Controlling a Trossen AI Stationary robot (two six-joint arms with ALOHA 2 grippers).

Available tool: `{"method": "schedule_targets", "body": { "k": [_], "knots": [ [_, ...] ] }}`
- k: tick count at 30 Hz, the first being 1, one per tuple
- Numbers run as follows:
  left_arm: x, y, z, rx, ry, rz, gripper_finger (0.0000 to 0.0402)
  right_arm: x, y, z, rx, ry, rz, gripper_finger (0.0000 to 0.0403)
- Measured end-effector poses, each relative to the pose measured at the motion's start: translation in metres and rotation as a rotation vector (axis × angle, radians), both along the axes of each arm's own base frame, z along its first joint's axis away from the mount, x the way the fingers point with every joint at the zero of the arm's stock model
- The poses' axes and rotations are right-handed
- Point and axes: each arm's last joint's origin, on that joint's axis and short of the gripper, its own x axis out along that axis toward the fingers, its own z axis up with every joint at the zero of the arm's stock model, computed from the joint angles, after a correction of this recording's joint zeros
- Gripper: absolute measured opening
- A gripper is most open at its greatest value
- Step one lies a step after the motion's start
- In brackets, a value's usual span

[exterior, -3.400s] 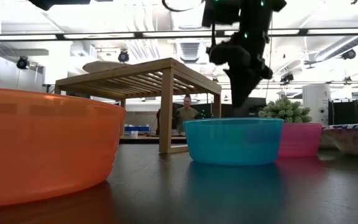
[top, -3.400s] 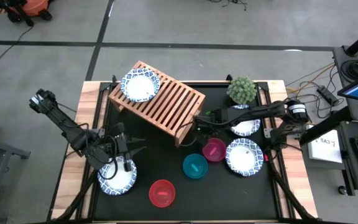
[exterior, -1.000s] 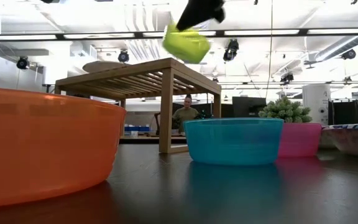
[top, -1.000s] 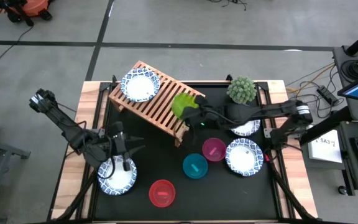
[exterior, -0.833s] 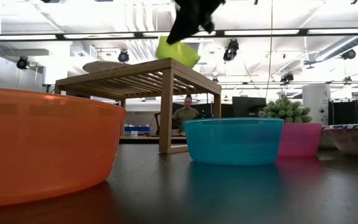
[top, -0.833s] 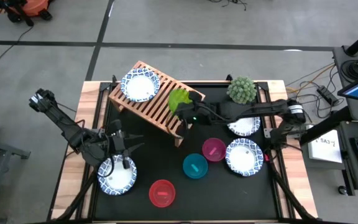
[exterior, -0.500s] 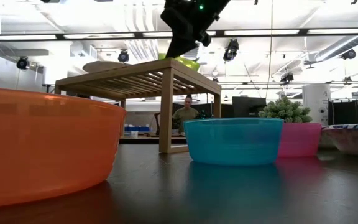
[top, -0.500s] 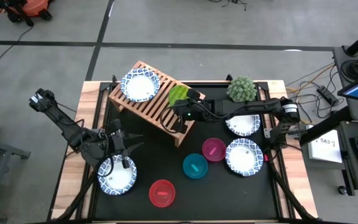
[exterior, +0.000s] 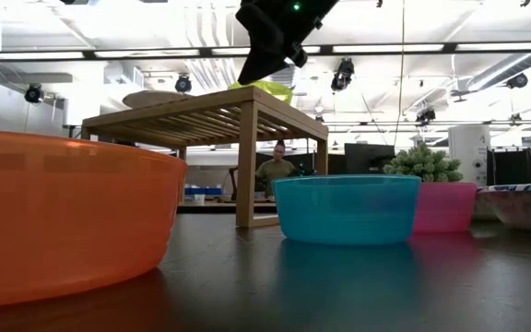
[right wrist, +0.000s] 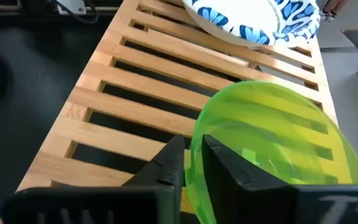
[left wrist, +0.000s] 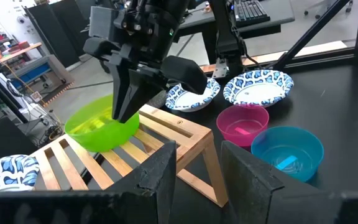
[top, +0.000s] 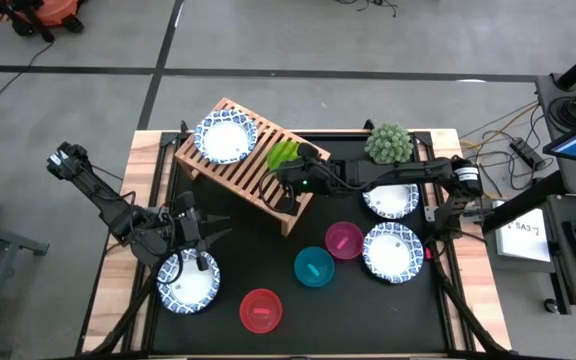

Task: Place and stack bowls onto a shelf
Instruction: Put the green bowl on the shelf

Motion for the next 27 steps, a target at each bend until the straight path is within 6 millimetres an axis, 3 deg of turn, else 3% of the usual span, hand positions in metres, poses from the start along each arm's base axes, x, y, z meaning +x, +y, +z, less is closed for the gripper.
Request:
{"method": "schedule_targets", "body": {
  "k": [6, 11, 16, 19, 22, 27],
  "knots": [
    [0.0, 0.0, 0.0, 0.001, 0.001, 0.0, 0.0111, -0.002, 0.0, 0.004, 0.005, -0.016, -0.013, 0.0104],
    [0.0, 0.0, -0.001, 0.001, 0.003, 0.0, 0.0111, -0.021, 0.001, 0.028, 0.016, -0.068, -0.098, 0.0119],
    [0.002, -0.002, -0.003, -0.014, 0.006, 0.005, 0.0111, -0.052, -0.012, 0.036, -0.062, 0.048, -0.267, 0.0086],
    [0.004, -0.003, -0.004, -0.019, 0.008, 0.006, 0.0111, -0.062, -0.027, 0.025, -0.045, 0.108, -0.313, 0.0045],
    [0.004, -0.004, -0.005, -0.028, 0.007, 0.009, 0.0111, -0.063, -0.038, 0.007, -0.005, 0.131, -0.306, 0.0015],
    [0.004, -0.004, -0.005, -0.04, 0.001, 0.01, 0.0111, -0.054, -0.042, -0.008, 0.044, 0.072, -0.228, 0.0012]
  ]
}}
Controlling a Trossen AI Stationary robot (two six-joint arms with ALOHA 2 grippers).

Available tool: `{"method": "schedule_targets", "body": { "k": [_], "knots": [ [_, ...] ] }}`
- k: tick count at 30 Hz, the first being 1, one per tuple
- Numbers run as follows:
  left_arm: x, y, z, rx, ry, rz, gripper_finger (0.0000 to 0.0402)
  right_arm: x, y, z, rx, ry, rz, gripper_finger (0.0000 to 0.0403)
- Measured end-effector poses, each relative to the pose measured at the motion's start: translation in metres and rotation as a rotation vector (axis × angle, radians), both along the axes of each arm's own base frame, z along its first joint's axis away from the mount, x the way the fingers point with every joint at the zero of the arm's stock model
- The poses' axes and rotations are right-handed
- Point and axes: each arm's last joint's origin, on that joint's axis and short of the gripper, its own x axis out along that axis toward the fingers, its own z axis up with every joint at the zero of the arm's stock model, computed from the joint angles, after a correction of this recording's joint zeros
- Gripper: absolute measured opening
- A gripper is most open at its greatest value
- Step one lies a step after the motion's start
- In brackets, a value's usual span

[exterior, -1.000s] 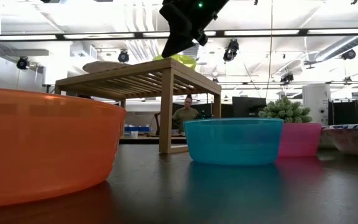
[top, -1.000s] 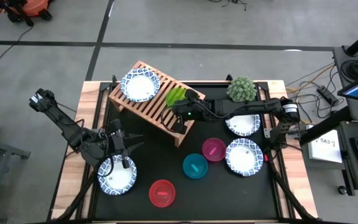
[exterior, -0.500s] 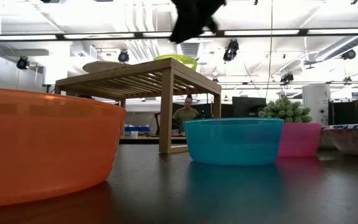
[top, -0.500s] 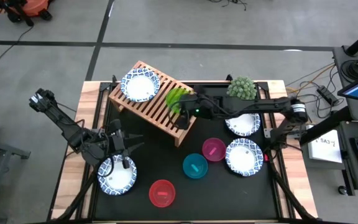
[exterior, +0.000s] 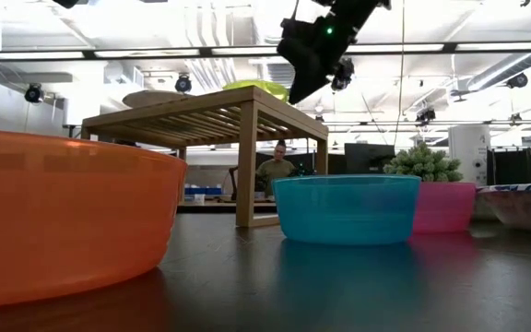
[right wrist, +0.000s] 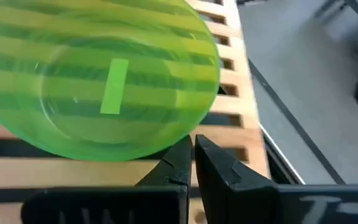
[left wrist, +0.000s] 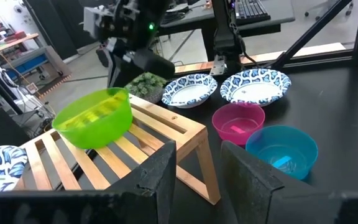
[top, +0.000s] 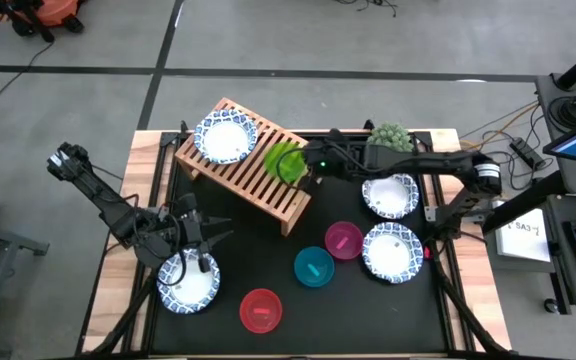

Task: Place and stack bowls onto a shelf
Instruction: Put the green bowl on the shelf, then stack the left white patterned bowl into the white patterned bowl on the shelf

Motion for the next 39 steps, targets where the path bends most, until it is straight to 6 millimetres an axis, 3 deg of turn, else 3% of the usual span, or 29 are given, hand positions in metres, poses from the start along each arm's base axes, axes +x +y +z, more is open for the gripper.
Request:
{"method": "schedule_targets", "body": {
  "k": [10, 19, 26, 33, 39],
  "knots": [
    [0.0, 0.0, 0.0, -0.092, -0.033, 0.021, 0.0111, -0.006, 0.019, 0.005, -0.015, 0.014, 0.058, 0.0009],
    [0.004, -0.009, -0.007, -0.362, -0.015, -0.07, 0.0111, -0.037, 0.085, 0.01, -0.076, -0.03, 0.174, 0.0009],
    [0.018, -0.025, -0.017, -0.635, 0.048, -0.106, 0.0111, -0.073, 0.121, -0.009, -0.089, -0.167, 0.325, 0.0009],
    [0.026, -0.046, -0.013, -1.034, 0.341, -0.025, 0.0111, -0.105, 0.129, -0.027, -0.123, -0.313, 0.414, 0.0009],
    [0.031, -0.07, -0.027, -1.093, 0.631, 0.228, 0.0112, -0.112, 0.128, -0.036, -0.195, -0.397, 0.451, 0.0009]
  ]
}}
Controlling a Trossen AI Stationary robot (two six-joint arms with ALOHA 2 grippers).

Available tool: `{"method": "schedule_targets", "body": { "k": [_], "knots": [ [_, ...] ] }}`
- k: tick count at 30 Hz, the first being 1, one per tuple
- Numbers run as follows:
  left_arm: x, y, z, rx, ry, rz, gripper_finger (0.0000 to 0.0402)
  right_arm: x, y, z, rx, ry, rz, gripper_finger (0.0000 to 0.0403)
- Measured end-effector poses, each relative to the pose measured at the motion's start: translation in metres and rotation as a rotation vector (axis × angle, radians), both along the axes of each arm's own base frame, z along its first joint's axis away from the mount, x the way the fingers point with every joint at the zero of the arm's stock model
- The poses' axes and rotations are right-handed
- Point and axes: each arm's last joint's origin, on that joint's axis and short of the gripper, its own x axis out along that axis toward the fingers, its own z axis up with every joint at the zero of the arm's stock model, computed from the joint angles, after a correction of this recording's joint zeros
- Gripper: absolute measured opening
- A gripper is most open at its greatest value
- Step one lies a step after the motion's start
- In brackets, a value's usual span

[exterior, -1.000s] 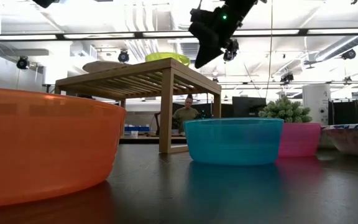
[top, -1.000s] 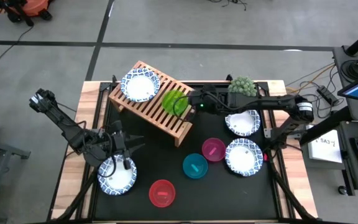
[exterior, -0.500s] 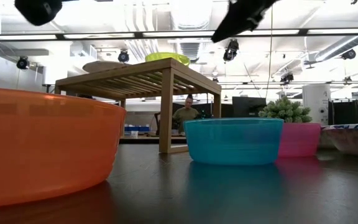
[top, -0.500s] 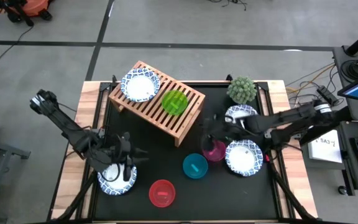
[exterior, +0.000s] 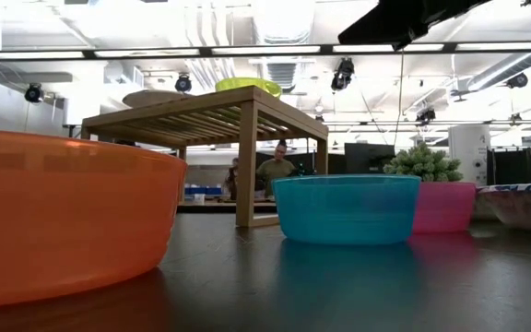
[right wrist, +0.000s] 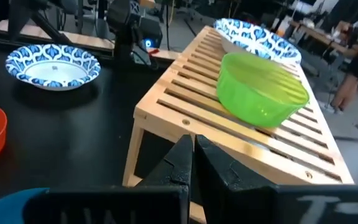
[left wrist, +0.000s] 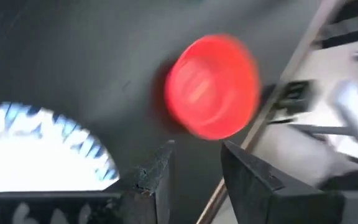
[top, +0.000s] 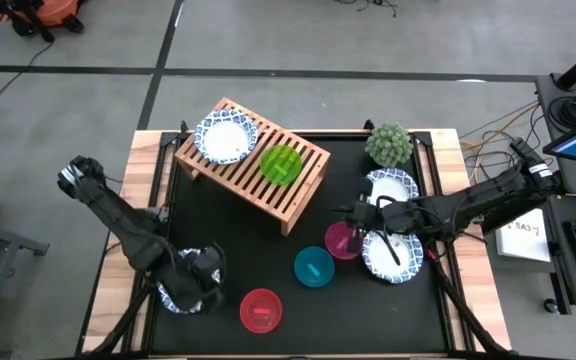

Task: Place and stack bowls onto a shelf
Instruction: Stack the left white patterned bowl into the white patterned bowl on the shelf

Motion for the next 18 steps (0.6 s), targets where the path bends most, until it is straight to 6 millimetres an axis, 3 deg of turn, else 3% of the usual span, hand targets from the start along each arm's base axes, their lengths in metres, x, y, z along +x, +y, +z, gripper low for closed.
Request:
{"method": "schedule_targets", "body": {
  "k": [6, 12, 18],
  "knots": [
    [0.004, -0.016, -0.023, -0.002, 0.262, 0.062, 0.0144, -0.001, 0.0, -0.004, -0.011, 0.006, 0.006, 0.0009],
    [0.006, -0.019, -0.052, 0.086, 0.369, 0.108, 0.0197, -0.001, 0.001, -0.004, -0.009, 0.01, 0.051, 0.0009],
    [0.009, -0.022, -0.074, 0.147, 0.423, 0.118, 0.0198, -0.001, 0.001, -0.004, -0.011, 0.011, 0.052, 0.0009]
  ]
}}
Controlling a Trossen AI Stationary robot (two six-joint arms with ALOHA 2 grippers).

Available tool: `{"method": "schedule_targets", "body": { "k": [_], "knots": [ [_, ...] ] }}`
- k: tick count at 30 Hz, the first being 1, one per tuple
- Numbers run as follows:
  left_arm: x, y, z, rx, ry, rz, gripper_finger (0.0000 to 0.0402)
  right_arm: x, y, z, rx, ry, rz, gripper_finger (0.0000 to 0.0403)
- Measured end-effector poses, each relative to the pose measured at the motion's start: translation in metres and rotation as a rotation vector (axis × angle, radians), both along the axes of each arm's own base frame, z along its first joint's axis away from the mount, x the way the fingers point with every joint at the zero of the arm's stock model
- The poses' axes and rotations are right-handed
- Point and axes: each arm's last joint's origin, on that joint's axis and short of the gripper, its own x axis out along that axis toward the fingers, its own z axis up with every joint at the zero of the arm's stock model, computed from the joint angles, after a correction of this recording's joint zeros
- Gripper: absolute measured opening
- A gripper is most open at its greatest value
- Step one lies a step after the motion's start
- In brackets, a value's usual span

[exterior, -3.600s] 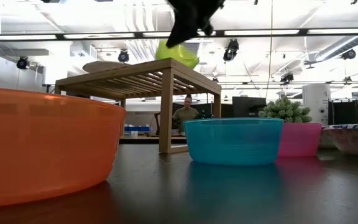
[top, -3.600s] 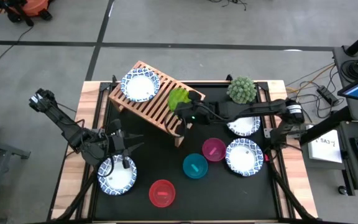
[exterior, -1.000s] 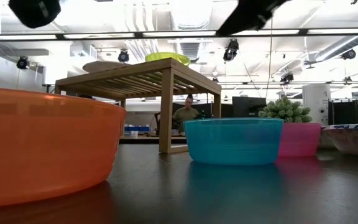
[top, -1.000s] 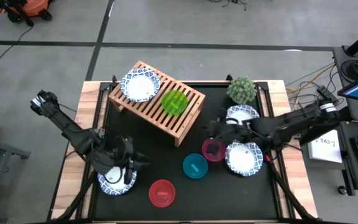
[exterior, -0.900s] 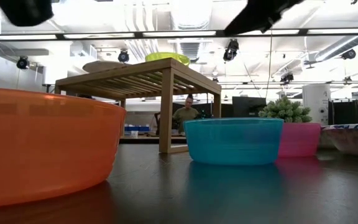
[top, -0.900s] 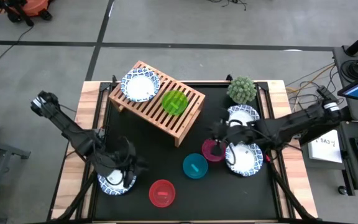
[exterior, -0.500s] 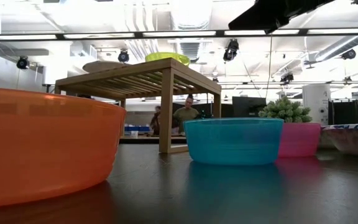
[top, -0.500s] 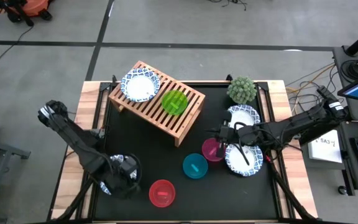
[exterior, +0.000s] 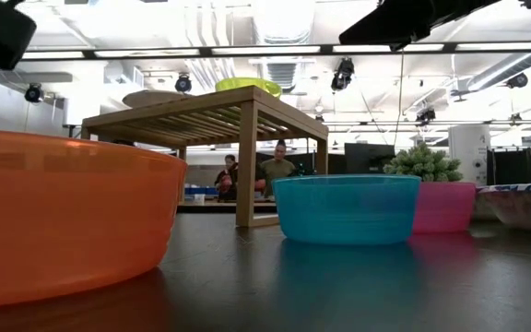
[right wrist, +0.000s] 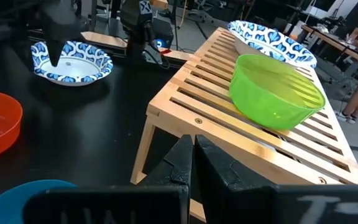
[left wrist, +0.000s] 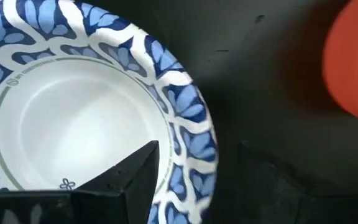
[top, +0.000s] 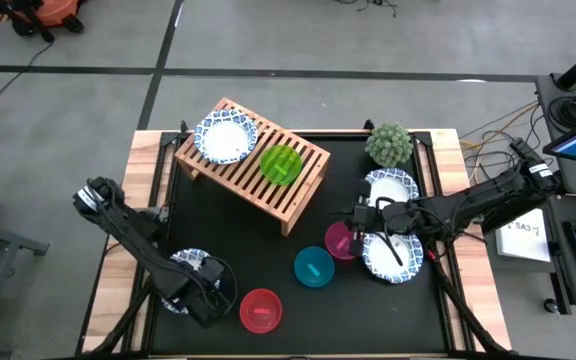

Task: Place and stack bowls onto a shelf
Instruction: Stack the left white patterned bowl into the white patterned bowl on the shelf

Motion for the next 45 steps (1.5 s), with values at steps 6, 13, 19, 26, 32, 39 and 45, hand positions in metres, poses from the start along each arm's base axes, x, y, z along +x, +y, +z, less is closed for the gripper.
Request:
{"method": "schedule_targets", "body": {
  "k": [6, 13, 19, 26, 32, 39, 45],
  "knots": [
    [0.003, -0.003, -0.013, 0.029, 0.029, 0.003, 0.0162, 0.0, 0.0, 0.0, -0.005, 0.001, 0.001, 0.0009],
    [0.006, -0.005, -0.013, 0.024, 0.023, 0.001, 0.0057, 0.0, 0.0, 0.001, -0.033, 0.0, 0.006, 0.0009],
    [0.011, -0.014, 0.011, -0.047, 0.055, -0.059, 0.0013, 0.0, 0.0, 0.001, -0.072, 0.008, 0.017, 0.0009],
    [0.024, -0.032, 0.095, -0.106, -0.064, -0.437, 0.0002, 0.0, 0.0, 0.001, -0.11, 0.016, 0.028, 0.0009],
    [0.031, -0.024, 0.176, 0.165, -0.389, -0.611, 0.0001, -0.002, -0.001, 0.004, -0.111, 0.004, 0.034, 0.0009],
    [0.026, 0.004, 0.238, 0.682, -0.551, -0.717, 0.0, -0.003, -0.001, 0.004, -0.114, 0.004, 0.037, 0.0009],
    [0.031, 0.047, 0.262, 0.925, -0.459, -0.673, 0.0, -0.003, -0.001, 0.004, -0.12, 0.005, 0.039, 0.0009]
  ]
}}
